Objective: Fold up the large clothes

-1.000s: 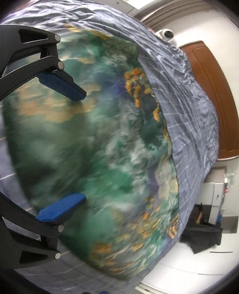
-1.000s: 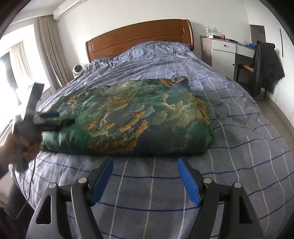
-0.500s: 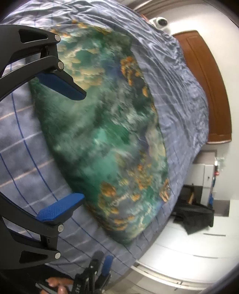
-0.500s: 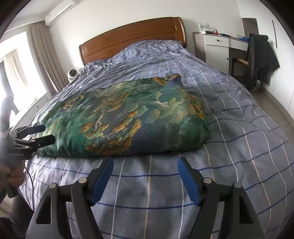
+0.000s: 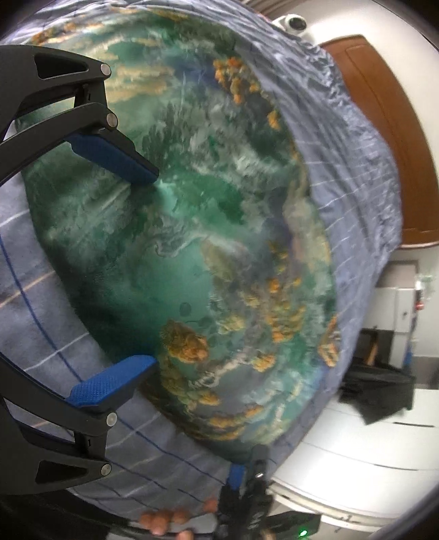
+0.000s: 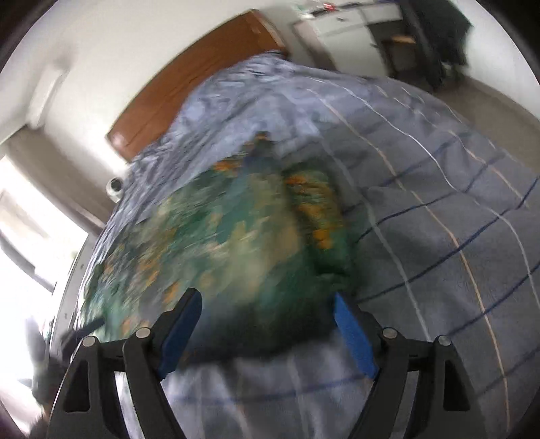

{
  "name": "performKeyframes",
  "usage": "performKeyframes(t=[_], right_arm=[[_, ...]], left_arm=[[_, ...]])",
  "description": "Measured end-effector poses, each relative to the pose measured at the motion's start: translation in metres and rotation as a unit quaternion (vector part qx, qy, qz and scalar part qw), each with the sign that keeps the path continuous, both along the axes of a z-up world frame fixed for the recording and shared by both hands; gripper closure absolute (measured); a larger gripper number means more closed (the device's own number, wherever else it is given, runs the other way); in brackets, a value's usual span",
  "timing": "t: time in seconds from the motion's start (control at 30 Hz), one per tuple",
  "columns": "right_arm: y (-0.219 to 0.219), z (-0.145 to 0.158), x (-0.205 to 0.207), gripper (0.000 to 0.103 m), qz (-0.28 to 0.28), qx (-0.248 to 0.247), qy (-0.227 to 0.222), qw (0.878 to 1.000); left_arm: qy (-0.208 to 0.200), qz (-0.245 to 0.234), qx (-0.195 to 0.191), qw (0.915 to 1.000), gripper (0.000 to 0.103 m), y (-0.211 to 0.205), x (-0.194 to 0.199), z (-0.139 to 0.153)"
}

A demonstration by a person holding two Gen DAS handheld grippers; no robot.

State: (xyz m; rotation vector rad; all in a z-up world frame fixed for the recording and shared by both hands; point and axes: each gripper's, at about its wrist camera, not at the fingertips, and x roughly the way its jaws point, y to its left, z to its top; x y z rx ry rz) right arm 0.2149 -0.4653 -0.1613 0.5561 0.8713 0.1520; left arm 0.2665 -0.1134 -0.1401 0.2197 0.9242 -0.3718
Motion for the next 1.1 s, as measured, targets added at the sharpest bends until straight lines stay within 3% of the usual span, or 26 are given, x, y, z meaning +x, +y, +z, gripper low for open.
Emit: performKeyframes(t=[0.13,0.3,0.33,0.37,0.47,0.53,0.63,0.73,0.8,0.93,1.0,1.03,1.07,1.1], right_arm=[[-0.015,-0.021,0.011,0.016,-0.058,0.030,0.045,0.997],[-0.013,-0.037,0.021,0.015,-0.035,0.107,0.026,0.993],[-0.013,-0.040,0.025,0.026,-0.034,0.109,0.029,0.993],[-0.015,-0.040,0.026,0.047,-0.040,0.105,0.035,0.993],[-0.010,-0.012,0.013,0.069,-0.043,0.092,-0.006,0.995],[0.011,0.025,0.001,0.071,-0.017,0.033,-0.058,0.998],[0.051,0.079,-0.021,0.071,0.037,-0.035,-0.139,0.989],[0.110,0.123,-0.041,0.071,0.109,-0.112,-0.207,0.966],[0.147,0.138,-0.051,0.071,0.151,-0.162,-0.239,0.945],[0.220,0.147,-0.077,0.071,0.233,-0.250,-0.291,0.894],[0.243,0.143,-0.089,0.071,0.256,-0.275,-0.305,0.875],[0.253,0.142,-0.092,0.071,0.268,-0.281,-0.310,0.868],[0.261,0.142,-0.095,0.071,0.278,-0.284,-0.315,0.862],[0.267,0.141,-0.098,0.071,0.285,-0.287,-0.318,0.858]], left_arm=[[-0.001,-0.004,0.002,1.0000,0.001,-0.001,-0.002,-0.001],[0.000,-0.003,0.004,1.0000,0.002,0.002,-0.004,0.008],[-0.002,0.001,0.003,1.0000,0.002,0.003,-0.004,0.013],[-0.004,0.004,0.000,1.0000,0.002,0.005,-0.005,0.019],[-0.009,-0.007,-0.039,0.9992,0.002,0.008,-0.004,0.058],[-0.010,-0.042,-0.081,0.9958,0.002,0.004,-0.003,0.094],[0.000,-0.118,-0.136,0.9836,0.002,-0.011,-0.001,0.144],[0.029,-0.163,-0.156,0.9737,0.002,-0.023,0.006,0.168],[0.045,-0.167,-0.149,0.9736,0.002,-0.026,0.013,0.172],[0.047,-0.113,-0.086,0.9888,0.002,-0.013,0.023,0.172],[0.051,-0.075,-0.064,0.9938,0.005,-0.003,0.026,0.167],[0.055,-0.055,-0.056,0.9954,0.013,0.005,0.027,0.162],[0.060,-0.036,-0.050,0.9963,0.047,0.012,0.028,0.157],[0.069,-0.019,-0.056,0.9959,0.065,0.023,0.029,0.152]])
